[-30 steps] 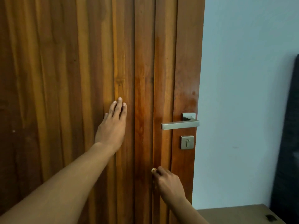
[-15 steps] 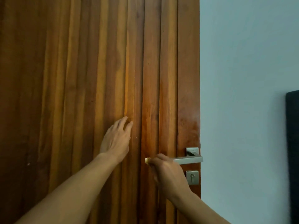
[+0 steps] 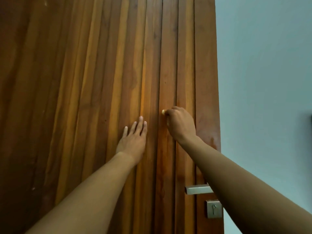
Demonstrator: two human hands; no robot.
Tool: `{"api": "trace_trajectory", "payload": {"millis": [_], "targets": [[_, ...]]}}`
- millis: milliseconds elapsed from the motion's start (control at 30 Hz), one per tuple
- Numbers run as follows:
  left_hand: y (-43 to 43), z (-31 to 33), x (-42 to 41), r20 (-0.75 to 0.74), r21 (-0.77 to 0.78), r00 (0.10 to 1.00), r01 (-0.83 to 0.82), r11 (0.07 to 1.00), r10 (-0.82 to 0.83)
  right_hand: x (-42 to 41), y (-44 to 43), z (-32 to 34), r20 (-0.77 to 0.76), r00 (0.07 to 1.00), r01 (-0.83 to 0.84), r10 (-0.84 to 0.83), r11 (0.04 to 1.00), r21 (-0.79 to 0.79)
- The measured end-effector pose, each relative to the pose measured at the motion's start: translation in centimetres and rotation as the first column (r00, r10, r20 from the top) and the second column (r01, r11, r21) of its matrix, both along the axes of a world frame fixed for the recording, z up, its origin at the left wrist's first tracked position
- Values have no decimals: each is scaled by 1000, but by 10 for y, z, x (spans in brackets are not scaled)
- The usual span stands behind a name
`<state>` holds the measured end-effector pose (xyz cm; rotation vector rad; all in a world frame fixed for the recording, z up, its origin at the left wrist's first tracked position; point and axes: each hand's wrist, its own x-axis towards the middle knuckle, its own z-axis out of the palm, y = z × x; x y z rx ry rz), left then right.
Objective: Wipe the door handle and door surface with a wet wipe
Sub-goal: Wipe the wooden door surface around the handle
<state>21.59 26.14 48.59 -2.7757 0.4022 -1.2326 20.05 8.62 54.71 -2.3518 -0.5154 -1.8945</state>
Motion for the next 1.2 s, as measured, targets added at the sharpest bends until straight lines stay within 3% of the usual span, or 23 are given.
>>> {"api": "trace_trajectory", "payload": {"millis": [167,367,800,1200], "targets": [[3,-4,5,17,-17,1000,15,1000,-14,12,9,22,54,995,93,-86,987,-128],[6,-1,8,27,-34,999,40,999,-39,16,7,-2,45,993,118,-112,975,-191],[2,-5,8,13,-56,1000,22,998,-22,1,2,-88,-144,983,64,-113,950,-304],[2,-6,5,2,-55,1000,21,998,-21,-8,1,-122,-257,953,30,-163,890,-456]]}}
